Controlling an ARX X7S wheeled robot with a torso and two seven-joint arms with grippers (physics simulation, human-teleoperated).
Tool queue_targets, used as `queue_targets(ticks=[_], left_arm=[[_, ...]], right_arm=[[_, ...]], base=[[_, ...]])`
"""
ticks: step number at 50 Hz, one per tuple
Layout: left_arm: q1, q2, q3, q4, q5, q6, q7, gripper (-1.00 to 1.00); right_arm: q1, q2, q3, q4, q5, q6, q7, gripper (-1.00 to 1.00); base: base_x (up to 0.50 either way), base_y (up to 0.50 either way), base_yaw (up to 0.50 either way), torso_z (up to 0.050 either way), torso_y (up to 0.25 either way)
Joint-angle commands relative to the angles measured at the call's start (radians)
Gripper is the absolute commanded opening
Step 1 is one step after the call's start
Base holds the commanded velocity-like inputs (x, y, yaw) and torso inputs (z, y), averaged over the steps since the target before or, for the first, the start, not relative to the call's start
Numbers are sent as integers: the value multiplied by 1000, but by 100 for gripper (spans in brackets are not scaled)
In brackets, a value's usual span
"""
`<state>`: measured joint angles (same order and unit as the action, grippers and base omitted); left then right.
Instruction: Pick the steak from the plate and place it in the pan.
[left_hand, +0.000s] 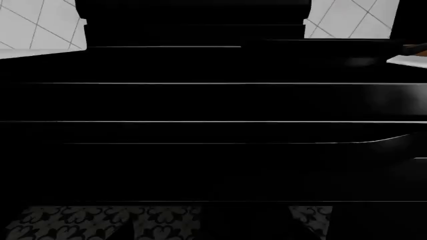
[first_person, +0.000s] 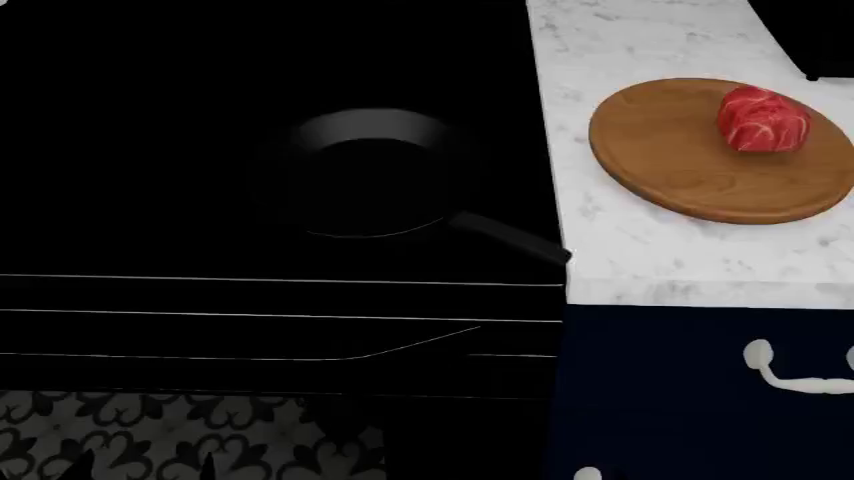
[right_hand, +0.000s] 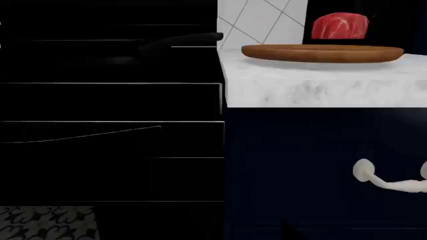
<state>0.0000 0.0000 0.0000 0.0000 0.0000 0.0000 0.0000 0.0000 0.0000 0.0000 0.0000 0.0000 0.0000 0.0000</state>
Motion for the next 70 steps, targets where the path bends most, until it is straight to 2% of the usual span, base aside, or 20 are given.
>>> queue_targets(ticks=[1, 11, 17, 18, 21, 33, 70], left_arm=[[-4, -70, 82, -12, -70, 14, -81, 100], [2, -81, 98, 11, -81, -8, -96, 100], [-11, -88, 118, -1, -40, -51, -136, 100], [-17, -98, 136, 3, -16, -105, -137, 100], [-12, -96, 127, -1, -44, -65, -134, 100], [-29, -106, 132, -18, -72, -94, -144, 100], [-26, -143, 168, 7, -145, -109, -125, 100]], right_arm=[[4, 17, -22, 22, 17, -19, 22, 100], [-3, 46, -53, -7, 50, 10, 57, 100], [-2, 57, -67, -12, 57, 23, 73, 100], [-2, 58, -69, -12, 58, 24, 76, 100], [-1, 61, -74, -12, 61, 30, 85, 100], [23, 76, -98, 7, 58, 96, 116, 100], [35, 113, -144, 3, 112, 134, 144, 100]], base=[[0, 0, 0, 0, 0], [0, 0, 0, 0, 0], [0, 0, 0, 0, 0], [0, 0, 0, 0, 0], [0, 0, 0, 0, 0], [0, 0, 0, 0, 0], [0, 0, 0, 50, 9]])
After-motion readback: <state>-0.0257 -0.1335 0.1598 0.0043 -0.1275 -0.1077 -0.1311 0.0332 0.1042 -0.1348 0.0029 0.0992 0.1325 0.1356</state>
